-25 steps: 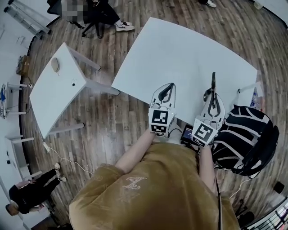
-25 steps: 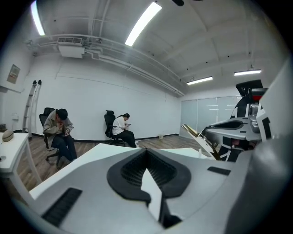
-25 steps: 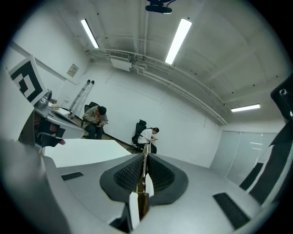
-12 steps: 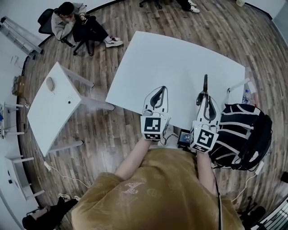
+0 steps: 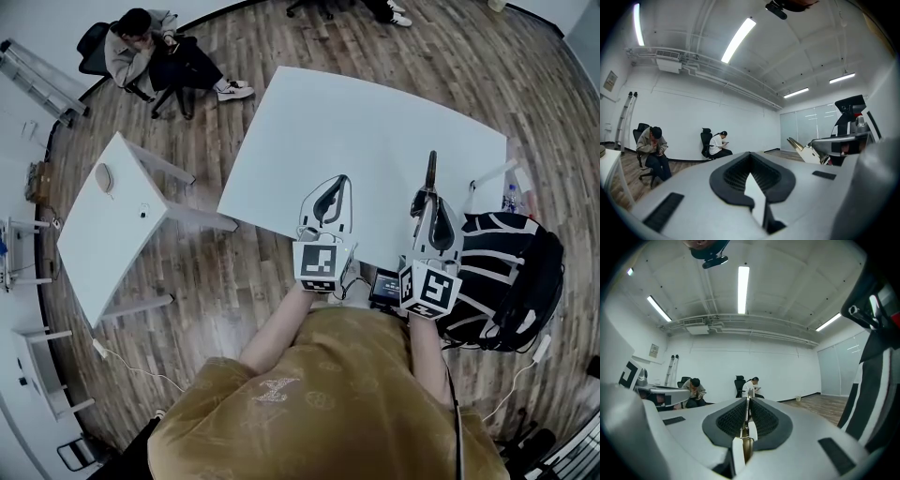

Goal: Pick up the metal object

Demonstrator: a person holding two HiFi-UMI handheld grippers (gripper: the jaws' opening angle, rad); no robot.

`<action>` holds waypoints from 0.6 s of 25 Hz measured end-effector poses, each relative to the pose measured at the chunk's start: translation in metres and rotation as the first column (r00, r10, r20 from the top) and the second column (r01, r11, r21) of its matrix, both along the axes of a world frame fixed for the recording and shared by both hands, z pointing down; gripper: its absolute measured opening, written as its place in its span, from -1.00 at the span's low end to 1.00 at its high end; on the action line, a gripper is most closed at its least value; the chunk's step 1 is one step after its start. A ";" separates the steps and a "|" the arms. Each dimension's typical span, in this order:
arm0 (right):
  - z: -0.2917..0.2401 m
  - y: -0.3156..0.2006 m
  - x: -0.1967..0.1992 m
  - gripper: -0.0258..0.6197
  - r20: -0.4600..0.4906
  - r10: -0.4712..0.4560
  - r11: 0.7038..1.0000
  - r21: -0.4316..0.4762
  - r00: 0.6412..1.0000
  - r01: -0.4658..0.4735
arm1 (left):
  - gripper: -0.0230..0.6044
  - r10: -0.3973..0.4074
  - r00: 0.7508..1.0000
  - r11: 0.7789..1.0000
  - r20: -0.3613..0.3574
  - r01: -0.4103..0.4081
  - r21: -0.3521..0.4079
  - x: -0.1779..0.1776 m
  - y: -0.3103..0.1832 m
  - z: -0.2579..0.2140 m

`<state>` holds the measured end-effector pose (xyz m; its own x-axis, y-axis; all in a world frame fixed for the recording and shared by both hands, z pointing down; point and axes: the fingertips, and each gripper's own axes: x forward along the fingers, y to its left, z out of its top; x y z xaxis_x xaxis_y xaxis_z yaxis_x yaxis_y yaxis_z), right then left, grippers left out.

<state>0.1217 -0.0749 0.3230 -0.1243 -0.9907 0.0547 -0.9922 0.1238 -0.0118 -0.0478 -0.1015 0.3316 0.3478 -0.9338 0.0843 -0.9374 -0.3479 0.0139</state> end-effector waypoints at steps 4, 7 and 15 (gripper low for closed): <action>0.000 -0.001 0.001 -0.79 0.016 -0.007 1.000 -0.002 1.000 0.007 | -0.92 -0.002 1.000 1.000 0.000 0.002 0.001 0.001 -0.001 0.001; 0.000 -0.002 0.001 -0.79 0.019 -0.007 1.000 -0.003 1.000 0.007 | -0.92 0.001 1.000 1.000 -0.002 -0.001 0.002 0.001 -0.004 0.001; 0.001 -0.004 -0.006 -0.79 0.030 -0.011 1.000 -0.016 0.999 0.012 | -0.92 0.010 1.000 1.000 -0.002 -0.010 -0.005 -0.005 -0.007 0.002</action>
<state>0.1154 -0.0785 0.3235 -0.1376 -0.9882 0.0670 -0.9899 0.1348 -0.0437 -0.0523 -0.1086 0.3334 0.3572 -0.9299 0.0878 -0.9339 -0.3571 0.0176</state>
